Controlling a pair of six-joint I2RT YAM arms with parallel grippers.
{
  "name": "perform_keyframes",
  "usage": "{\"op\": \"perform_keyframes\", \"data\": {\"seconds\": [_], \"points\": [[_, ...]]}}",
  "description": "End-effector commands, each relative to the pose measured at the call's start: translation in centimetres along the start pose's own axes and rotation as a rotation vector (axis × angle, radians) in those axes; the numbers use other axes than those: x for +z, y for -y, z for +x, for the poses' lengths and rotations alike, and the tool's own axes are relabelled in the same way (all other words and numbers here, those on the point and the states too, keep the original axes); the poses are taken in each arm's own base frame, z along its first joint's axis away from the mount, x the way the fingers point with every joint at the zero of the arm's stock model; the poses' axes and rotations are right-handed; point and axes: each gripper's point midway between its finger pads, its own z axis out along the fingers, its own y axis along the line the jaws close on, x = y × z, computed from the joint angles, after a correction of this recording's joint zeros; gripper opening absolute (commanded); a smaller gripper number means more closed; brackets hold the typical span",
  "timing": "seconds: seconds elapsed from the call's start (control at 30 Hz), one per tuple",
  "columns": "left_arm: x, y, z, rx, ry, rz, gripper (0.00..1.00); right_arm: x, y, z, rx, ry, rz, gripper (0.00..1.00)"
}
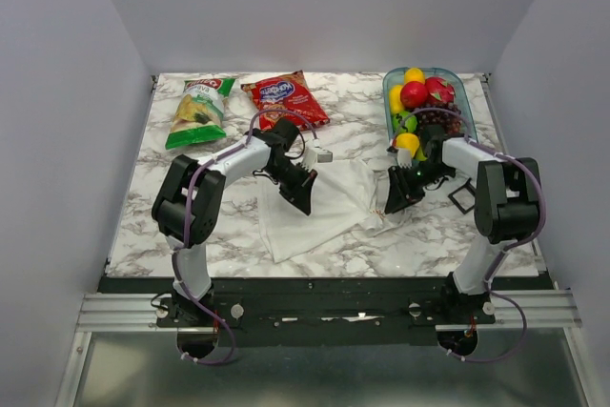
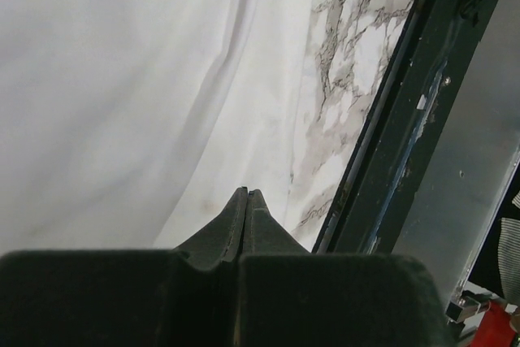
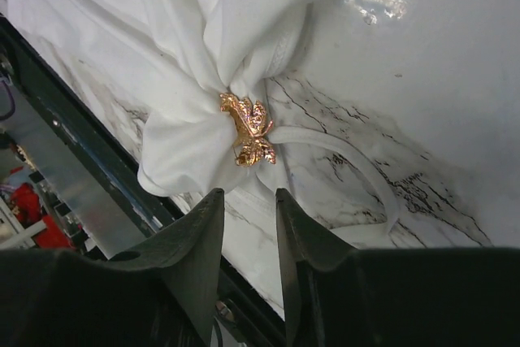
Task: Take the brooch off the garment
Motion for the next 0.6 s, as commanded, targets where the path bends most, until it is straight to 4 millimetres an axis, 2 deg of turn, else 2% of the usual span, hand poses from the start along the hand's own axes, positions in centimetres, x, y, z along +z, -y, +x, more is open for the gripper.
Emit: {"op": "perform_keyframes", "data": {"seconds": [0.0,0.1,0.3,0.57], "points": [[-0.7,-0.2,0.4,0.034,-0.016,-0.039,0.03,0.2,0.1,-0.1,0.045,-0.027,-0.020,0.40],[-0.8,-0.1,0.5,0.042,-0.022,-0.044,0.03,0.4,0.6,-0.2,0.044,-0.038,-0.011,0.40],[-1.0,-0.1,0.8,0.053,-0.025,-0.054,0.04,-1.0,1.9,-1.2,-0.078,0.033,0.147,0.40],[-1.3,0.1,0.8,0.061,-0.025,-0.062,0.04,-0.5,1.2,-0.8,-0.131,0.020,0.117,0.41]]}}
